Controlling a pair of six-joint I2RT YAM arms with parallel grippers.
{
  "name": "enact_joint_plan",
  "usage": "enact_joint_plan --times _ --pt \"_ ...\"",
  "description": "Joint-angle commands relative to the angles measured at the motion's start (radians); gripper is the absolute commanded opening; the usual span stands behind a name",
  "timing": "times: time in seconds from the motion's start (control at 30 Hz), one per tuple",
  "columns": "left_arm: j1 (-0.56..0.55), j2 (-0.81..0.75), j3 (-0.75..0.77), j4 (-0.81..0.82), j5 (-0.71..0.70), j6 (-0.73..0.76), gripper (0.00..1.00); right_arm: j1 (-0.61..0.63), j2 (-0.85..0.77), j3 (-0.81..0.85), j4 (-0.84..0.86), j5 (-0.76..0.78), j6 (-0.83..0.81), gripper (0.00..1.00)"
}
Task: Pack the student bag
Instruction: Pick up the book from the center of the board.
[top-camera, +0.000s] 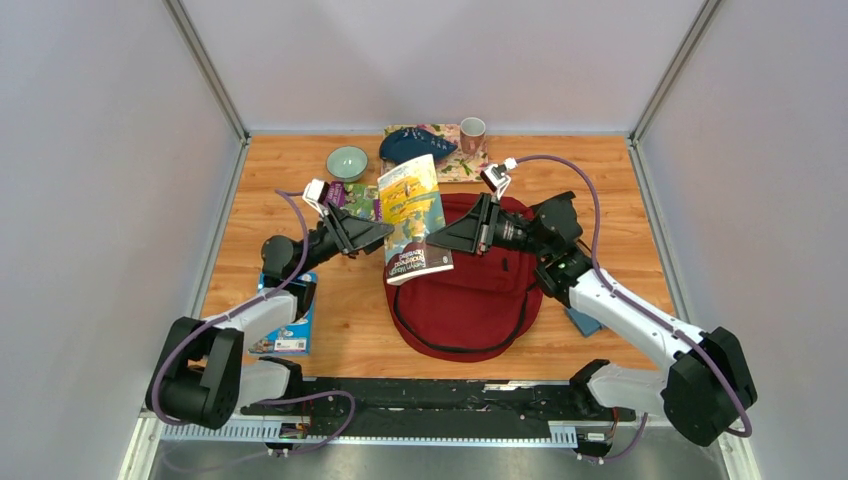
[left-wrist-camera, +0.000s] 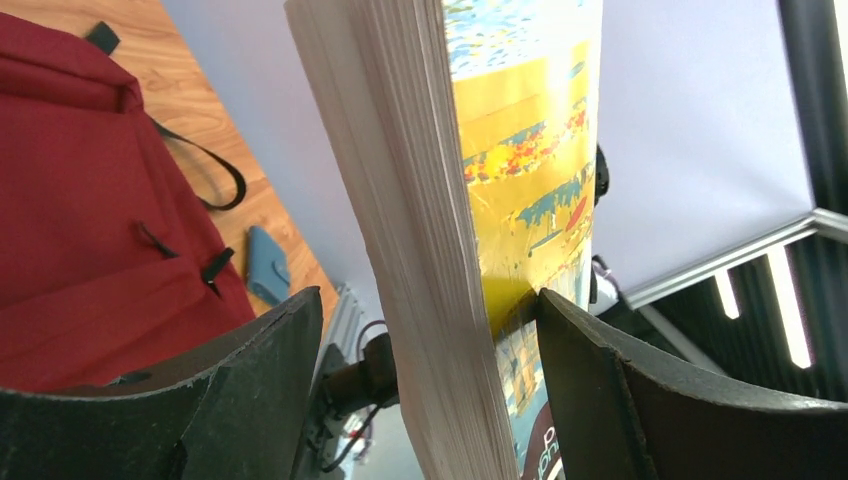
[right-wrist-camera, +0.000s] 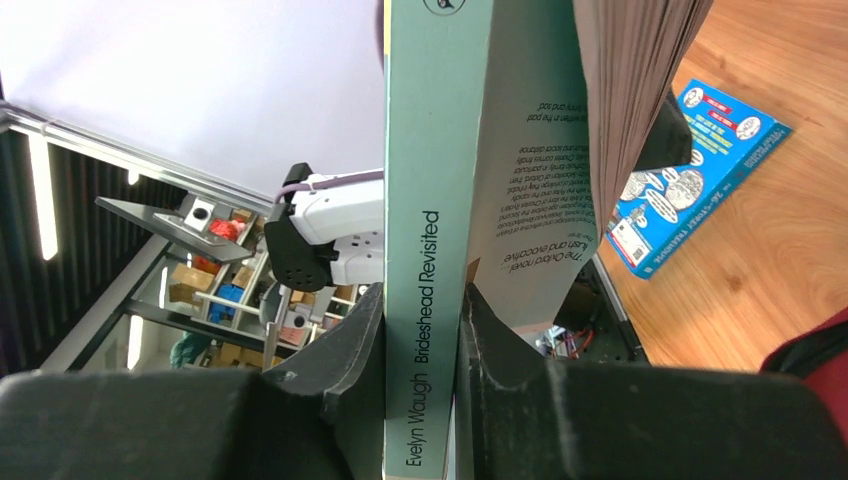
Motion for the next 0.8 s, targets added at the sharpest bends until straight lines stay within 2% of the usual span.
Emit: enact_joint_plan --times 0.0,0.4,0.77 --pt "-0.013 0.083 0.009 0.358 -0.024 -0.149 0.85 -0.002 0.01 0.089 0.234 -0.013 0.077 0.0" --pt "-0.039 0.103 0.067 0.413 -0.035 -0.2 0.84 -0.004 0.004 0.081 0.2 -0.017 0.068 0.0" --pt "-0.039 0.029 0.089 0.452 -0.06 -0.238 0.85 -0.004 -0.001 0.084 0.232 -0.019 0.086 0.0"
